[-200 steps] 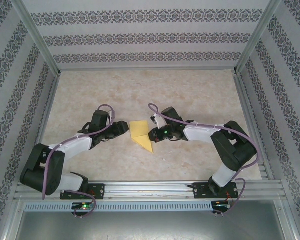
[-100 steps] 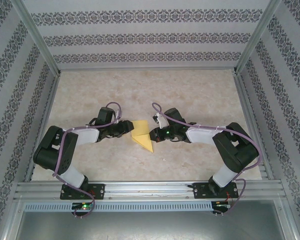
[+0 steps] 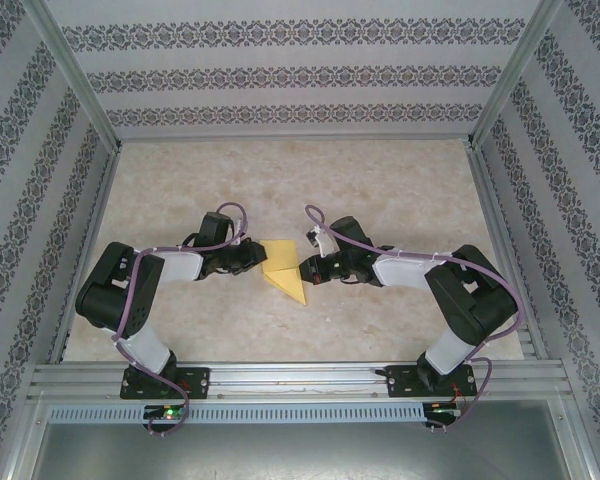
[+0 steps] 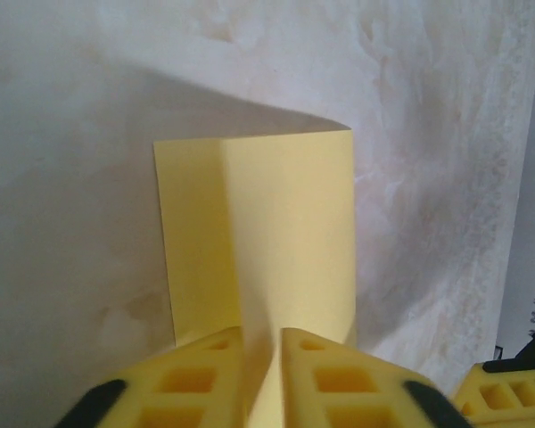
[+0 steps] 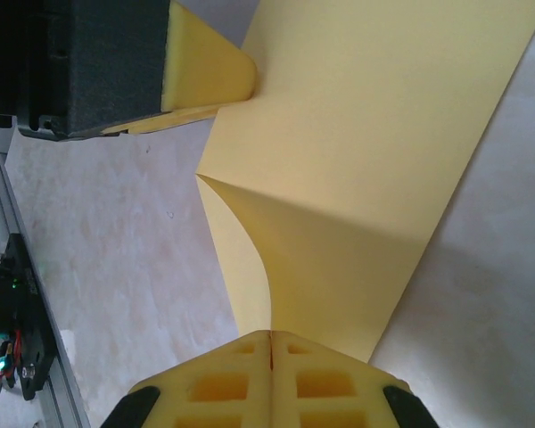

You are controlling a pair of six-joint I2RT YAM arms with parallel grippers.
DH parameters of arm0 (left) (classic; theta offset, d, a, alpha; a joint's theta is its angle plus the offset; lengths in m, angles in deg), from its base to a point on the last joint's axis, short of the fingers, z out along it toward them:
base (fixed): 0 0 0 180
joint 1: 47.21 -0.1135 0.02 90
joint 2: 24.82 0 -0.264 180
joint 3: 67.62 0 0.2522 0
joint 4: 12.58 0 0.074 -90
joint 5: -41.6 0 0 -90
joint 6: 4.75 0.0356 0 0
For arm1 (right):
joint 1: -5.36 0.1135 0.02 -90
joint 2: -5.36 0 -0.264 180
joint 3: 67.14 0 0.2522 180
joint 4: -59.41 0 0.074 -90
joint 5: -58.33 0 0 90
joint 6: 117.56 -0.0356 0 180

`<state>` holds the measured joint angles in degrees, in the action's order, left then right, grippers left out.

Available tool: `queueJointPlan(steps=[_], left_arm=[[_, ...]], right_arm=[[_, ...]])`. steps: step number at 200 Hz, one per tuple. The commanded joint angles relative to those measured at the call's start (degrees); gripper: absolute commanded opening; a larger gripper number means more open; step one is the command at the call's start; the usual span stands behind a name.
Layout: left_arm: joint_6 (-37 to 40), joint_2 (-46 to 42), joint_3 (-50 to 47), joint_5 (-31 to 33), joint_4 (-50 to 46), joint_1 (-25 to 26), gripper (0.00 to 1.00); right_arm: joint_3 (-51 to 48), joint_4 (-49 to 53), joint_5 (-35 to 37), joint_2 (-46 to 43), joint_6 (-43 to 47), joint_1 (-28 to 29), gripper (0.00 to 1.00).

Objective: Fold a paper plane with a square sheet of paper (fold left side to right side)
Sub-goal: Fourth fold the wing at the center of the table.

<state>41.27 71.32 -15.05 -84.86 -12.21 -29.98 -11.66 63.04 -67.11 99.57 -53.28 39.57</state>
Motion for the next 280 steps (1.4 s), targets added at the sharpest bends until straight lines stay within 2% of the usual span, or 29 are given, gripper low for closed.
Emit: queueJointPlan(steps=[1, 22, 46, 61, 80, 117, 149, 188, 280], left_arm=[[0.4, -0.2, 1.0, -0.9, 2.0, 0.0, 0.10], [0.1, -1.0, 1.0, -0.9, 1.9, 0.6, 0.05], [-0.5, -2.3, 1.4, -0.3, 0.5, 1.6, 0.04], [-1.1, -3.4, 1.4, 0.3, -0.3, 2.2, 0.04], [-1.9, -4.7, 1.3, 0.9, -0.9, 2.8, 0.04], [-2.6, -7.0, 1.7, 1.9, -2.5, 3.3, 0.04], [-2.8, -7.9, 2.1, 1.7, -3.4, 3.8, 0.04], [-2.7, -8.1, 2.7, 2.0, -4.4, 4.1, 0.04], [-2.8, -7.7, 2.7, 2.5, -4.1, 4.2, 0.04]], right_arm=[[-0.6, -0.3, 0.3, -1.3, -0.2, -0.6, 0.02], [-0.1, 2.3, 2.3, -2.9, 0.3, -0.8, 0.12], [0.6, 7.6, 6.9, -6.9, 1.5, -0.7, 0.26], [1.5, 13.6, 12.7, -10.3, 2.7, -0.3, 0.32], [2.7, 20.6, 19.4, -14.0, 3.6, 1.6, 0.34], [5.0, 28.1, 33.6, -17.1, 1.1, 11.8, 0.42], [8.2, 31.1, 44.1, -13.8, -1.6, 21.1, 0.52], [13.9, 33.7, 51.3, -5.2, -2.4, 28.0, 0.56], [19.4, 34.0, 58.7, 5.3, -1.2, 31.4, 0.48]])
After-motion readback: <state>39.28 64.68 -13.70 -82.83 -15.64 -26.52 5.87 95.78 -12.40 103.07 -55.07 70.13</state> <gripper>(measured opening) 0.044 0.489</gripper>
